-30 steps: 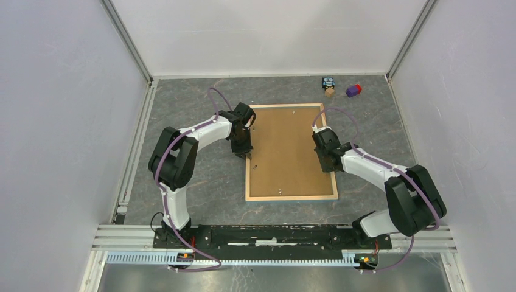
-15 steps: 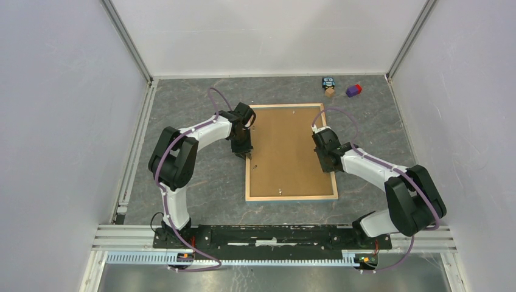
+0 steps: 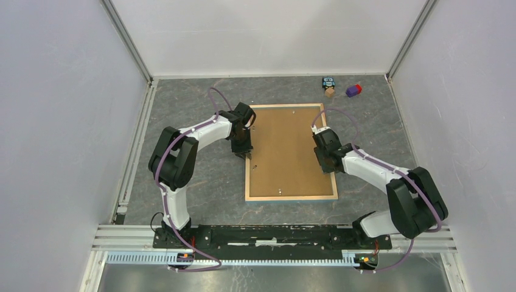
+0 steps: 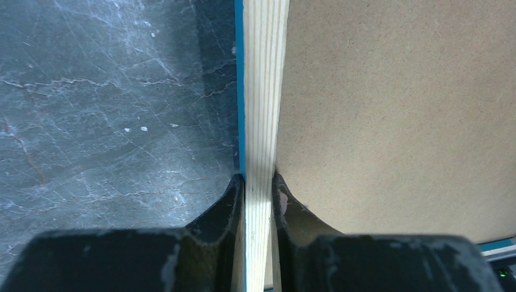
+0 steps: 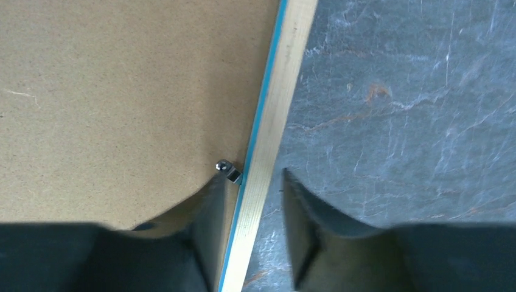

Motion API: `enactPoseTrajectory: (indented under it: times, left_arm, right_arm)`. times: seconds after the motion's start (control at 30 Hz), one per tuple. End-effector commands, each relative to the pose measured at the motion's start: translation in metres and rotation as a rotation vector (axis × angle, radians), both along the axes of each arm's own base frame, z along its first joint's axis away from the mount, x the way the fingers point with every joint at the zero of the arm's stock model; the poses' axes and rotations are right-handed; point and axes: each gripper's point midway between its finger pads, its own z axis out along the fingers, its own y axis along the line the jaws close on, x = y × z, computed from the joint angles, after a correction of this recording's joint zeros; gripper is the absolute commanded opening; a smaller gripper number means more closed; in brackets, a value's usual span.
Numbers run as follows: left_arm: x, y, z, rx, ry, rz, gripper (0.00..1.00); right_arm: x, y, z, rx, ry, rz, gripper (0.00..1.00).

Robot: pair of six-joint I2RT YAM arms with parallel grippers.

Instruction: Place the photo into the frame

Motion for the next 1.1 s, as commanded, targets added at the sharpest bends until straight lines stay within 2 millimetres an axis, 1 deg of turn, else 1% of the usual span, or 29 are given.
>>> enactPoseTrajectory:
  times: [0.0,0.03,0.07,0.1,0.2,0.27,0.3,0.33,0.37,0.43,0.53,0.6,0.7,0.77,0.83,0.87,0.9,0.93,1.07]
  left_arm:
    - [0.011,0.018,0.0,0.087,-0.034,-0.051,0.05]
    - [0.011,0.019,0.002,0.091,-0.034,-0.059,0.09]
    - [0.01,0.02,0.004,0.085,-0.034,-0.071,0.15]
    - [0.009,0.021,0.007,0.077,-0.031,-0.075,0.23]
    - [0.01,0.019,0.023,0.042,-0.05,-0.075,0.41]
    - [0.011,0.015,0.033,0.012,-0.061,-0.08,0.52]
    - [0.012,0.012,0.036,-0.002,-0.064,-0.083,0.58]
    - [0.014,0.01,0.035,-0.006,-0.062,-0.085,0.63]
    - [0.016,0.01,0.033,0.002,-0.058,-0.092,0.65]
    - [0.022,0.015,0.028,0.05,-0.051,-0.105,0.69]
    - [0.024,0.017,0.022,0.078,-0.035,-0.137,0.68]
    - [0.025,0.022,0.018,0.103,-0.033,-0.156,0.63]
    - [0.021,0.028,0.011,0.132,-0.025,-0.179,0.55]
    - [0.015,0.028,0.005,0.12,-0.009,-0.194,0.51]
    - [0.011,0.029,0.0,0.127,-0.002,-0.208,0.47]
    - [0.01,0.031,-0.002,0.132,0.001,-0.214,0.44]
    - [0.009,0.032,-0.005,0.143,0.004,-0.222,0.42]
    - [0.007,0.033,-0.006,0.148,0.008,-0.23,0.39]
    - [0.009,0.03,-0.005,0.135,0.006,-0.25,0.3]
  right_arm:
    - [0.001,0.0,0.016,0.046,-0.06,-0.021,0.52]
    - [0.004,0.001,0.022,0.061,-0.081,-0.033,0.61]
    - [0.007,0.002,0.029,0.078,-0.104,-0.04,0.67]
    - [0.009,0.004,0.034,0.094,-0.126,-0.046,0.73]
    - [0.019,0.009,0.045,0.142,-0.185,-0.058,0.85]
    - [0.028,0.01,0.052,0.159,-0.214,-0.069,0.9]
    - [0.032,0.011,0.055,0.165,-0.23,-0.068,0.92]
    - [0.037,0.012,0.06,0.17,-0.247,-0.068,0.97]
    - [0.041,0.014,0.064,0.175,-0.262,-0.069,0.98]
    - [0.051,0.013,0.074,0.167,-0.298,-0.074,0.98]
    - [0.069,0.006,0.085,0.144,-0.354,-0.103,0.98]
    - [0.081,0.001,0.089,0.158,-0.363,-0.149,0.98]
    - [0.097,-0.001,0.089,0.245,-0.354,-0.191,0.97]
    - [0.108,0.0,0.086,0.301,-0.355,-0.202,0.95]
    - [0.12,-0.001,0.083,0.313,-0.343,-0.2,0.93]
    - [0.125,-0.002,0.075,0.298,-0.313,-0.181,0.93]
    - [0.133,0.0,0.074,0.287,-0.298,-0.162,0.92]
    - [0.137,-0.001,0.066,0.262,-0.266,-0.15,0.91]
    - [0.158,-0.004,0.048,0.179,-0.223,-0.109,0.87]
